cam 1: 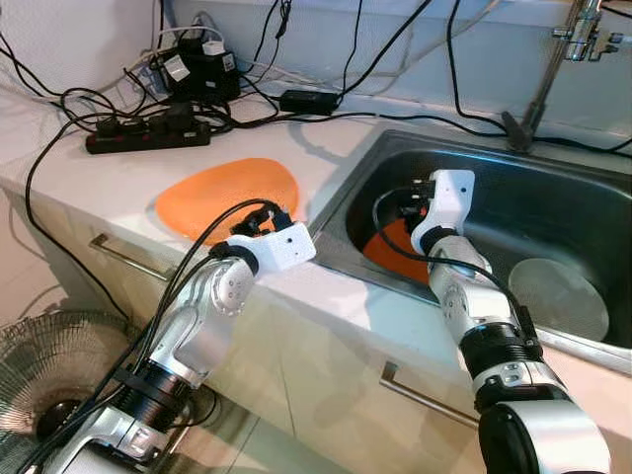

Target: Kitchen organization

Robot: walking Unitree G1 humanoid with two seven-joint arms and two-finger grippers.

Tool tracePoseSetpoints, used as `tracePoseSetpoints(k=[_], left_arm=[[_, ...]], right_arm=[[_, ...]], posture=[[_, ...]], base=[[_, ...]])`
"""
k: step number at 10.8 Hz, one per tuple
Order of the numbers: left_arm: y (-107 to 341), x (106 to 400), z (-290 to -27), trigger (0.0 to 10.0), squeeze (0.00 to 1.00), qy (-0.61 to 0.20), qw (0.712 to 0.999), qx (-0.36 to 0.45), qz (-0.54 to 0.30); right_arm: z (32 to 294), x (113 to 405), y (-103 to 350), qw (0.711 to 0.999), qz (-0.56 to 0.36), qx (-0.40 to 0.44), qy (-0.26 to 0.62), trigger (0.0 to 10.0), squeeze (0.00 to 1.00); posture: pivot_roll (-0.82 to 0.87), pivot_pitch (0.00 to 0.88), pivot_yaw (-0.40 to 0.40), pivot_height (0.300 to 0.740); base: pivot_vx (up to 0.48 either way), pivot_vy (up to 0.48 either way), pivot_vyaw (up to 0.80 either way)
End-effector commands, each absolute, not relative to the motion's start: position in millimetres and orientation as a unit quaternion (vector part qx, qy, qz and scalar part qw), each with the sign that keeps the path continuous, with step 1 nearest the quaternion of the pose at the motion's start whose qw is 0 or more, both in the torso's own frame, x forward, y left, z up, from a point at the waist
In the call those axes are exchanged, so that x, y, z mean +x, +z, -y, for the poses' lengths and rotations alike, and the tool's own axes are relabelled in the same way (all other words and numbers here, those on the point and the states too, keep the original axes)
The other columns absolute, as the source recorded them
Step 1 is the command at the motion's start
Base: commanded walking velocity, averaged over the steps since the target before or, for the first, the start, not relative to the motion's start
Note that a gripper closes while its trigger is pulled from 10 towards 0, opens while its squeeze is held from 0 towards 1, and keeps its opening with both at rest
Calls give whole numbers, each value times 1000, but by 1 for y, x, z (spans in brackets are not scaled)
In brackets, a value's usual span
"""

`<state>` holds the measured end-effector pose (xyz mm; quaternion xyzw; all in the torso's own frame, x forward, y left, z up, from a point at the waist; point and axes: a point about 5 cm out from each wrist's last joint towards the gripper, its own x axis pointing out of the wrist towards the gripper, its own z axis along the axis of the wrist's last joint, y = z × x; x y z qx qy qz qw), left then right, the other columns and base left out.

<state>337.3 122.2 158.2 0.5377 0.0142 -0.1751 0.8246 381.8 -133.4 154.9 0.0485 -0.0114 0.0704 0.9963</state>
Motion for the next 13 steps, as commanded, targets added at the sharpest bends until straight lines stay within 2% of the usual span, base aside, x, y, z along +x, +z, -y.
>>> tracePoseSetpoints(k=[1,9,10,11,13], left_arm=[[154,336,-125,10000,0,-179,814,552,-29],[147,355,-144,10000,0,-146,784,599,-72],[147,358,-146,4353,0,-144,782,602,-78],[146,359,-148,0,0,-146,779,604,-82],[143,359,-147,0,0,-152,777,606,-83]], right_arm=[[133,381,155,996,10,51,70,10000,0],[135,381,160,996,17,50,67,10000,0],[135,381,160,996,17,51,65,10000,0],[135,381,160,996,17,52,65,10000,0],[135,381,160,996,17,55,65,10000,0]], posture=[[158,0,65,740],[131,0,71,740],[130,0,71,740],[130,0,71,740],[131,0,71,740]], base=[[0,0,0],[0,0,0],[0,0,0],[0,0,0],[0,0,0]])
